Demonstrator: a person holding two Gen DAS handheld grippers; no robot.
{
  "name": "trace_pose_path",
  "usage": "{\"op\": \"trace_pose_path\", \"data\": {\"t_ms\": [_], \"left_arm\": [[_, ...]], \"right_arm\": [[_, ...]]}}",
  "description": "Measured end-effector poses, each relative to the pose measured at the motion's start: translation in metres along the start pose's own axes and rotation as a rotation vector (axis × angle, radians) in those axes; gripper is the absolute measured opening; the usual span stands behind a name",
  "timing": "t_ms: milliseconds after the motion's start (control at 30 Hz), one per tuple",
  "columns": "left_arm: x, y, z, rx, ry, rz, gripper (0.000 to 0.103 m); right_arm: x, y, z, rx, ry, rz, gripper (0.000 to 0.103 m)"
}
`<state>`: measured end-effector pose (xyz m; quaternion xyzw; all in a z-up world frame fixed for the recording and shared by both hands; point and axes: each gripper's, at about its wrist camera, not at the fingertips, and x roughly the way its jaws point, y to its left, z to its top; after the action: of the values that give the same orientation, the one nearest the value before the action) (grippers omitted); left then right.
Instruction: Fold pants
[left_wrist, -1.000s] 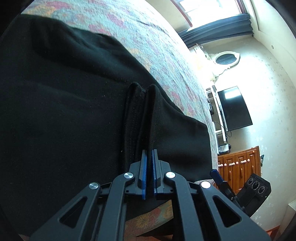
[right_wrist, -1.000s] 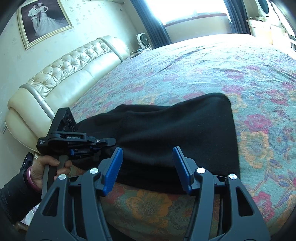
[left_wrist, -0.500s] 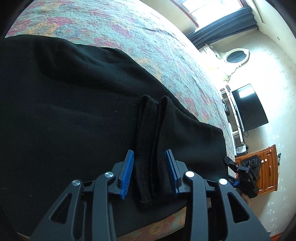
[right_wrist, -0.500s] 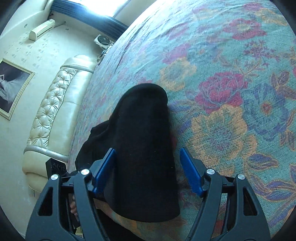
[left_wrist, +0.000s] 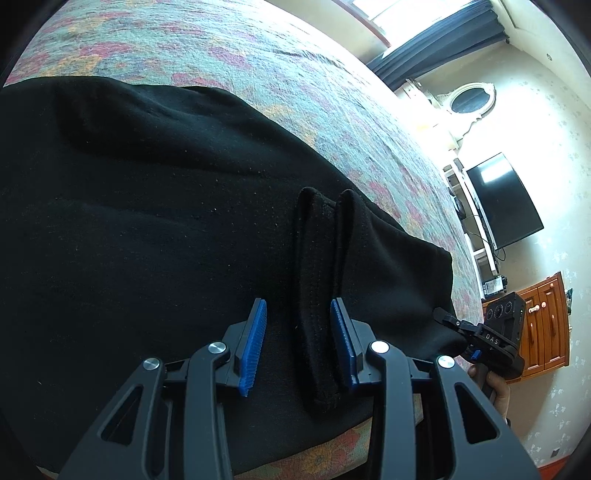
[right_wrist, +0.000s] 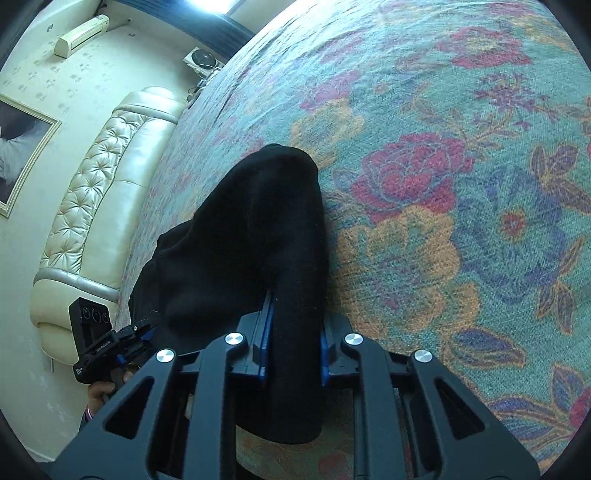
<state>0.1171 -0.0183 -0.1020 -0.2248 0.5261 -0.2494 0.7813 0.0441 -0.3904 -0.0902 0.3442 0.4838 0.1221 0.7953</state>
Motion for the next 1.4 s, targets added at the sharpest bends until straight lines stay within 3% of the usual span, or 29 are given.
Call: {"op": "trace_pose_path", "data": {"t_ms": [133, 200, 267, 333, 367, 400, 500, 767, 900, 967, 1067, 1267, 1367, 1400], "left_arm": [[-0.012, -0.002, 0.0, 0.004, -0.008, -0.013, 0.037], [-0.029, 0.001, -0.002, 0.025, -0.033, -0.02, 0.037], [-0.051, 0.006, -0.003, 0.038, -0.078, -0.03, 0.037], [-0.08, 0.023, -0.003, 0.022, -0.139, -0.059, 0.051], [-0.094, 0.033, -0.002, 0.003, -0.168, -0.071, 0.066], [-0.11, 0.047, -0.002, -0.015, -0.195, -0.083, 0.073], [-0.154, 0.094, -0.002, -0.084, -0.268, -0.061, 0.076], [-0.222, 0.23, 0.002, -0.356, -0.343, -0.018, 0.079], [-0.227, 0.261, 0.005, -0.393, -0.363, -0.006, 0.079], [-0.22, 0.269, 0.009, -0.393, -0.326, -0.033, 0.079], [-0.204, 0.264, 0.015, -0.355, -0.277, -0.033, 0.08], [-0.199, 0.261, 0.016, -0.34, -0.298, -0.071, 0.083], [-0.196, 0.255, 0.018, -0.303, -0.276, -0.053, 0.083], [-0.196, 0.253, 0.018, -0.287, -0.266, -0.036, 0.076]], "right_arm": [[-0.015, 0.002, 0.0, 0.001, -0.028, -0.015, 0.033], [-0.033, 0.013, 0.003, -0.015, -0.084, -0.048, 0.034], [-0.053, 0.021, 0.004, -0.032, -0.146, -0.083, 0.045], [-0.067, 0.036, 0.004, -0.068, -0.192, -0.098, 0.048], [-0.069, 0.045, 0.002, -0.092, -0.202, -0.096, 0.049], [-0.071, 0.053, 0.001, -0.117, -0.209, -0.089, 0.049], [-0.062, 0.079, -0.007, -0.178, -0.182, -0.051, 0.052], [-0.003, 0.146, -0.044, -0.286, -0.006, 0.045, 0.053], [0.014, 0.162, -0.059, -0.31, 0.051, 0.058, 0.053], [0.02, 0.165, -0.065, -0.316, 0.073, 0.056, 0.053], [0.025, 0.167, -0.07, -0.312, 0.094, 0.064, 0.053], [0.028, 0.17, -0.074, -0.313, 0.111, 0.08, 0.053], [0.029, 0.17, -0.074, -0.31, 0.113, 0.084, 0.053], [0.029, 0.169, -0.075, -0.308, 0.113, 0.084, 0.053]]}}
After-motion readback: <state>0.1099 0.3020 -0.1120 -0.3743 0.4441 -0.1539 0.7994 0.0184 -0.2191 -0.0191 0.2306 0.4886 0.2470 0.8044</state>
